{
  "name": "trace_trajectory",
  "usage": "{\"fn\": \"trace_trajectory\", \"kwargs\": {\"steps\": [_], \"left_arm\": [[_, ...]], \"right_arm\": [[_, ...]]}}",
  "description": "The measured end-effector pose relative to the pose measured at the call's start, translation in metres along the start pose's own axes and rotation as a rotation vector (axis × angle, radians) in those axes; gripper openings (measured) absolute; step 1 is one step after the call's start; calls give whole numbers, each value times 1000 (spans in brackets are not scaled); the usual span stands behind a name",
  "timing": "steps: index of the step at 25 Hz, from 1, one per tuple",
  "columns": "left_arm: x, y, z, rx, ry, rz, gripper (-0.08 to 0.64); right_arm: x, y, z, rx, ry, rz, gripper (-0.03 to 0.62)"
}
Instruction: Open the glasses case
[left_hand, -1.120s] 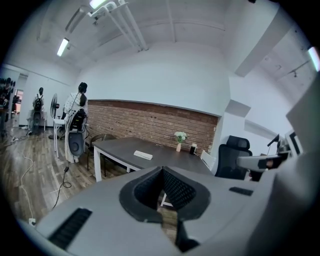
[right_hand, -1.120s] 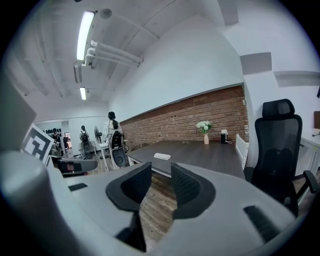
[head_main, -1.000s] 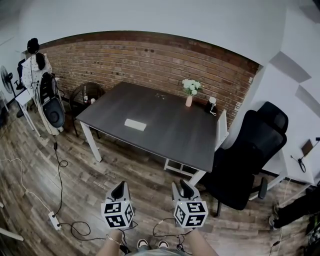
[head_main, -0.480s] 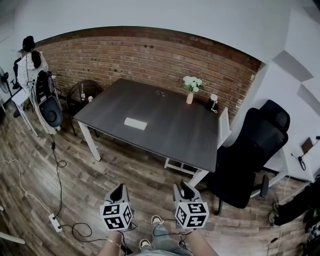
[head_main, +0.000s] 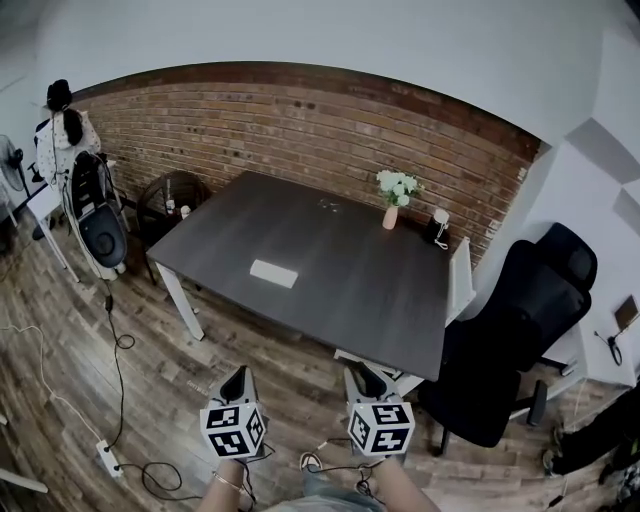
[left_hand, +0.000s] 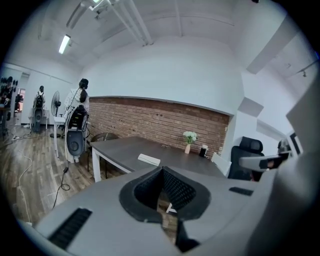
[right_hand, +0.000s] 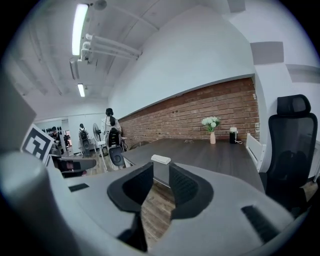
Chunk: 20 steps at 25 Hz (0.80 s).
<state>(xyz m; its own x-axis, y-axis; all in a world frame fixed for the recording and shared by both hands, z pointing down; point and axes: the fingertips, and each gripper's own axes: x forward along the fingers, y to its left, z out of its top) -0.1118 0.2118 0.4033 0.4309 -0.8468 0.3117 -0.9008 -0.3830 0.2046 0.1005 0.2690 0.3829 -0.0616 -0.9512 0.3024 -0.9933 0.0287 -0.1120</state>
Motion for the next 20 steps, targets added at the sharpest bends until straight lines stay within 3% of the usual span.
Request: {"fn": "trace_trajectory", "kwargs": {"steps": [13, 20], "left_arm": [[109, -12, 42, -6, -15, 65, -5], [146, -11, 45, -4, 2, 94, -5]], "right_arm": [[109, -58, 50, -29, -6, 86, 101], [150, -78, 50, -4, 13, 112, 97]]}}
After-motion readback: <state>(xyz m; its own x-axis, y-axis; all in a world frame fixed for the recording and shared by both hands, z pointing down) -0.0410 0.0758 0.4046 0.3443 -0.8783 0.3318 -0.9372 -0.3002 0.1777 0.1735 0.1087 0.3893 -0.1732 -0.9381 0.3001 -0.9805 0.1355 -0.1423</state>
